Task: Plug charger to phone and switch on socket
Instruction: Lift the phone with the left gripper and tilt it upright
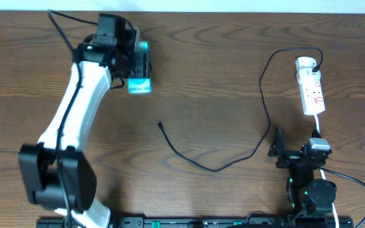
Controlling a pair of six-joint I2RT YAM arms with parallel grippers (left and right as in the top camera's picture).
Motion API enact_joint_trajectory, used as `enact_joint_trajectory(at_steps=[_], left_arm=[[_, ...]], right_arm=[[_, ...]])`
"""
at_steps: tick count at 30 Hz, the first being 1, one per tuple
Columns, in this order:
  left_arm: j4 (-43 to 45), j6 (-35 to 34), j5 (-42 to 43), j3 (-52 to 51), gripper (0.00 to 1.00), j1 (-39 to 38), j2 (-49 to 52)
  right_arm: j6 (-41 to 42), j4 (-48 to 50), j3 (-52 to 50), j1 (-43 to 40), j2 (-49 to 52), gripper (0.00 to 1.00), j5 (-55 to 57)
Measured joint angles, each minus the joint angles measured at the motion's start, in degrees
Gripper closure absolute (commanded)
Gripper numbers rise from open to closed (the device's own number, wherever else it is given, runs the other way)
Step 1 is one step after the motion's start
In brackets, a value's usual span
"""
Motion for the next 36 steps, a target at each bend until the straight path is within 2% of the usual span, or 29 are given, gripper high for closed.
enact_joint_trajectory(at_steps=[5,8,13,18,28,36], left_arm=[[4.15,-9.94,5.86,0.00,0.92,0.00,-4.22],[6.08,-18.53,9.79,0.00,0.93,0.50,-5.33],[6.16,-35.78,18.23,-0.02,0.93,4.35,-5.40],[6.21,-52.96,30.69,-0.02,0.93,12.26,-5.25],[6.69,-73.55,50.25,-0.02,0.93,18.56,-5.05],[9.99,-83.19,59.34,-0.02,0.93,18.43,-5.05]], right_arm=[[0.00,0.00,0.00,0.00,0.00,0.01,0.00],[0.00,0.00,0.00,0.00,0.00,0.01,0.00],[0.00,0.00,0.00,0.00,0.00,0.01,0.00],[0.00,0.00,0.00,0.00,0.00,0.01,0.00],[0.00,0.00,0.00,0.00,0.00,0.01,0.00],[0.00,0.00,0.00,0.00,0.00,0.01,0.00]])
